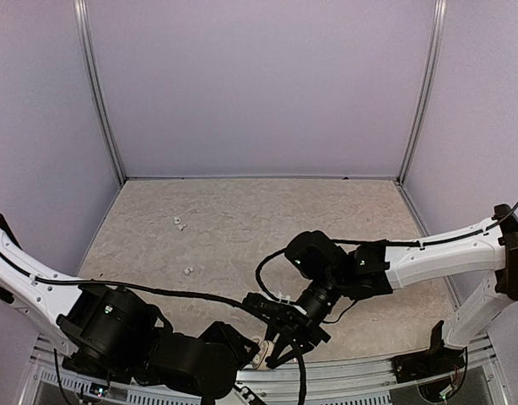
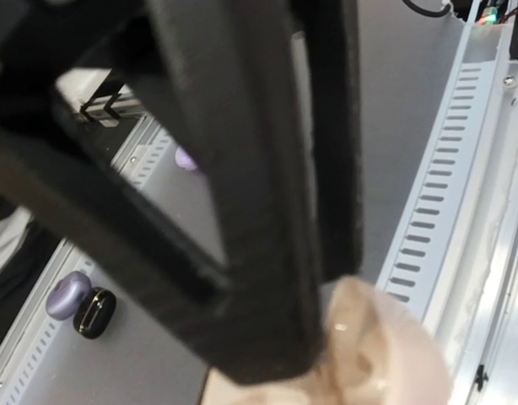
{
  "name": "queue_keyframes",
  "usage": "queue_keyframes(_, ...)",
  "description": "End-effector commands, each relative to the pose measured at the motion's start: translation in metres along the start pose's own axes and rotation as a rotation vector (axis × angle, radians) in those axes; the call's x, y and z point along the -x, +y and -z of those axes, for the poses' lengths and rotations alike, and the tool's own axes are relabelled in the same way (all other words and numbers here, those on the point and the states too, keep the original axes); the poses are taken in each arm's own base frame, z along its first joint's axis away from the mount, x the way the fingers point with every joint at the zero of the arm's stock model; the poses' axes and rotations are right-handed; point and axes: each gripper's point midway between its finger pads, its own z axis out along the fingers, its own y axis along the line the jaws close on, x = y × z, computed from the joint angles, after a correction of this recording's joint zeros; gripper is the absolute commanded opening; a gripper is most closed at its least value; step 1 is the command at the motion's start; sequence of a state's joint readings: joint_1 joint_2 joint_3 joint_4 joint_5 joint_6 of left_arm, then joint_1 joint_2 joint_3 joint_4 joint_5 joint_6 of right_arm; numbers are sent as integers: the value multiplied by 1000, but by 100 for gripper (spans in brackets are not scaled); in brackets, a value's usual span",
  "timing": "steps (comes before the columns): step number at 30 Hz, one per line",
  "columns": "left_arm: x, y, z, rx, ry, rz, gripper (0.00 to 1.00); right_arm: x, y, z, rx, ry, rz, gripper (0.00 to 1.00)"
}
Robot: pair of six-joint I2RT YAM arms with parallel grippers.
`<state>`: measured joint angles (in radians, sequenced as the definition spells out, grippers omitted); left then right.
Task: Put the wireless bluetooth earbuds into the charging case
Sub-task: Insert the left earbud into the left side groove of the charging case, then pick up the right earbud from the center of the board.
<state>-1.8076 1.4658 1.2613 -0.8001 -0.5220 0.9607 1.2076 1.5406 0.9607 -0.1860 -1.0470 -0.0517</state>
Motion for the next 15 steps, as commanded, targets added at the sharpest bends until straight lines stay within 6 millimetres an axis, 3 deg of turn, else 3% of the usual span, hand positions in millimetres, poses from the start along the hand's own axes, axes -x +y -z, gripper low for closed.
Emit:
queue_keyframes(1, -10, 8, 14, 24, 12, 39, 42, 17, 19, 3, 33, -34, 91, 0)
queue_keyframes(15, -2, 22, 40, 75, -97, 135, 45, 26, 13, 21, 1, -102, 89, 0)
